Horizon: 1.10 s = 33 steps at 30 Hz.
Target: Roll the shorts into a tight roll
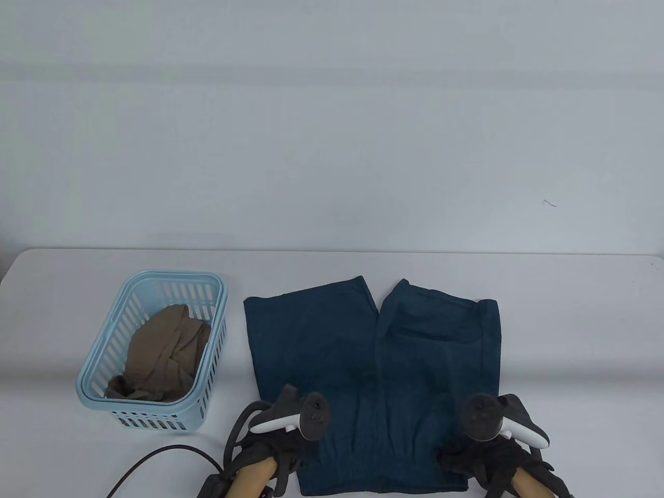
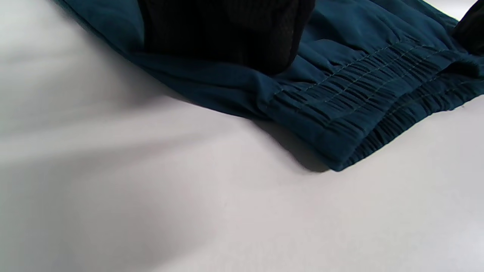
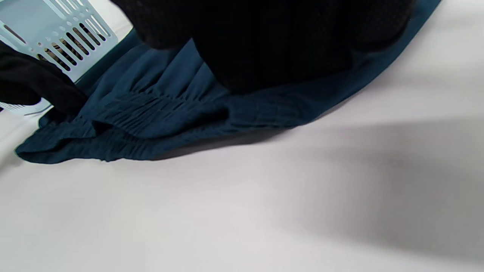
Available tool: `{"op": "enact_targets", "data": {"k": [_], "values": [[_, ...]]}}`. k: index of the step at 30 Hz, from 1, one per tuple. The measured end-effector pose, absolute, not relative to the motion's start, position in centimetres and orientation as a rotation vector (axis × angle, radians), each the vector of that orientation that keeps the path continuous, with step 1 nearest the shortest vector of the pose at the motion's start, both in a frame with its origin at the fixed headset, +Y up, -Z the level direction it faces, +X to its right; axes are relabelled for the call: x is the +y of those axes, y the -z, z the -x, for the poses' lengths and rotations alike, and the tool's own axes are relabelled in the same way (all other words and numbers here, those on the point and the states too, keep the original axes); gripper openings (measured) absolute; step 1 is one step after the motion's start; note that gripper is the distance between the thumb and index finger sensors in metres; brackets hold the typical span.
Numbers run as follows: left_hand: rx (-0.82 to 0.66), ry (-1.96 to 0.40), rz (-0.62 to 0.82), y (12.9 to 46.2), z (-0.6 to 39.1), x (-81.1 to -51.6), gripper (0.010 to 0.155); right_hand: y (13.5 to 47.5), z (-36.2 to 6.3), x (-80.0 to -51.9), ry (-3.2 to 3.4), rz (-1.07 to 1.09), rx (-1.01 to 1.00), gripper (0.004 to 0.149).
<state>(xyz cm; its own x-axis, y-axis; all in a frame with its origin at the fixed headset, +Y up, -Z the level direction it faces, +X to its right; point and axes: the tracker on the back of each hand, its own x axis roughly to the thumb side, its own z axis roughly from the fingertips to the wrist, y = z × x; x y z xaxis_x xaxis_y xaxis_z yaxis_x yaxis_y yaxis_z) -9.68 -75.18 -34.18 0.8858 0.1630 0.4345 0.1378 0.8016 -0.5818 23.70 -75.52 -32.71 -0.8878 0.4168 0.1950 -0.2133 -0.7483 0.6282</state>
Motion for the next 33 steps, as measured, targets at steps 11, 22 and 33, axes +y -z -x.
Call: {"op": "enact_targets", "data": {"k": [11, 22, 33], "values": [[-0.489, -0.167, 0.415, 34.7, 10.3, -72.3, 0.045, 32.4, -22.3, -73.6, -2.637, -0.505, 0.589, 0.054], [-0.517, -0.194, 0.246, 38.4, 5.9, -69.4, 0.048, 31.3, -16.0, -73.3, -2.541, -0.633, 0.741, 0.066], [-0.513, -0.112, 0.315, 45.7, -3.7, -70.6, 0.051, 30.0, -11.3, -76.0, -2.665, -0.721, 0.895, 0.069]]}}
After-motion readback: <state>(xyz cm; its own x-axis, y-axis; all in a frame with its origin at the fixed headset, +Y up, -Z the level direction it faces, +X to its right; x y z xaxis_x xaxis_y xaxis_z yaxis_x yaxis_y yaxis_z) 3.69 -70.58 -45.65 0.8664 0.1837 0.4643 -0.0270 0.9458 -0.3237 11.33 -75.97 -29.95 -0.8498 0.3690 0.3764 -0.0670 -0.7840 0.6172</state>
